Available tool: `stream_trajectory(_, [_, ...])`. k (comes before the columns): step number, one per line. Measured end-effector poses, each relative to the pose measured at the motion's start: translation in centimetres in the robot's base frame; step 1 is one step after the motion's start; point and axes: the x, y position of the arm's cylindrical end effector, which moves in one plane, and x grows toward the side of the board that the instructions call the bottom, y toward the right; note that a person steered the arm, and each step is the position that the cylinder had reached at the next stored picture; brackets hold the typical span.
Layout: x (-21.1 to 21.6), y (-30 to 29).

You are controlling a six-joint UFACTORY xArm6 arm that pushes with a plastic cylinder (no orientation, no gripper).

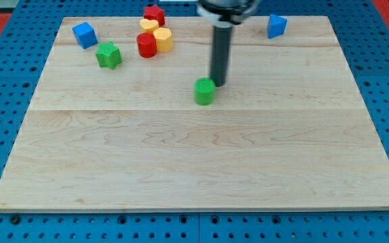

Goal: Place the green circle in between green star and red circle

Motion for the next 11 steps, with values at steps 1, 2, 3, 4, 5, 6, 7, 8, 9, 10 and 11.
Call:
stream_trajectory(1, [2.8, 4.4])
stream_trajectory(2, [5.9, 1.9])
stream_trajectory(3, [5.1, -6.6])
stream_trajectory(4, [3.5, -6.5])
stream_trajectory(5, [5.8, -0.8])
stream_trajectory(6, [4.8, 3.3])
stream_trajectory(7, [3.9, -0.2])
stream_trajectory(8, [1.8, -3.1])
stream_trajectory(9, [-1.0, -4.6])
stream_trajectory(10, [-3.3, -9.1])
stream_trajectory(11, [-4.5, -11.9])
